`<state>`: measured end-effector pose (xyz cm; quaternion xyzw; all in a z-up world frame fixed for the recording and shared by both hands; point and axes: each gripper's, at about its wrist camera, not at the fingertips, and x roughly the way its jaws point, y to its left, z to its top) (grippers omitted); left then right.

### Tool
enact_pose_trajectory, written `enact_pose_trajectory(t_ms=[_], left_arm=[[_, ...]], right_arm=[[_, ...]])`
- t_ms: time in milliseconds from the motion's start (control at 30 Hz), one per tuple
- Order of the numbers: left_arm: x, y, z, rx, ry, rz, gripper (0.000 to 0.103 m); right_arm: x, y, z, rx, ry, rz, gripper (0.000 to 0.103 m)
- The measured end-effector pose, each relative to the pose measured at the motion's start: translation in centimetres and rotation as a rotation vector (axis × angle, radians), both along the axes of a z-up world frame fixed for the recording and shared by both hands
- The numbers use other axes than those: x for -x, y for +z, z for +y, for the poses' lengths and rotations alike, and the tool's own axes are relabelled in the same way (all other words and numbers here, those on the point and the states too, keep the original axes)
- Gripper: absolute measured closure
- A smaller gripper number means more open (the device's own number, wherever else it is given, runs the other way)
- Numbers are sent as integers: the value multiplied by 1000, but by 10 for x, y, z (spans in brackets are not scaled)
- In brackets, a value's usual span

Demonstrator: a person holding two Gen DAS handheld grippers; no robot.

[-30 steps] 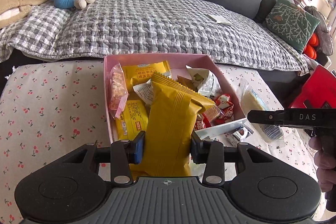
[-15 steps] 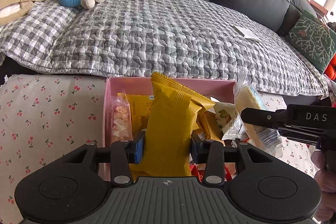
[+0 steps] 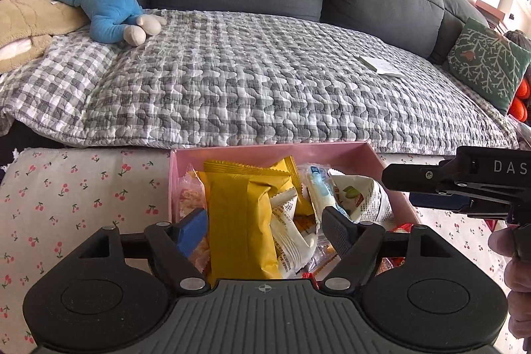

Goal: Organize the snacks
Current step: 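Carry the yellow pack and bread pack into the box and open both grippers, then move both tools back toward the cake pack and silver candy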

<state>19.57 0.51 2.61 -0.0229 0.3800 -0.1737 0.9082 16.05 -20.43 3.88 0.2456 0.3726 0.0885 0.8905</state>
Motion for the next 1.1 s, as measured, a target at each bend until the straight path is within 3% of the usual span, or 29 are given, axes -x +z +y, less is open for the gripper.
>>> enact_pose_trajectory(t_ms=[433, 733, 1100], left_arm=[[62, 17, 19, -60, -71, -49, 11], [106, 13, 42, -97, -71, -73, 7], [134, -11, 32, -92, -124, -64, 7]], right_arm=[[60, 16, 5, 177, 51, -65, 13], [95, 7, 11, 262, 94, -84, 7], [119, -18, 9, 310, 92, -59, 3]])
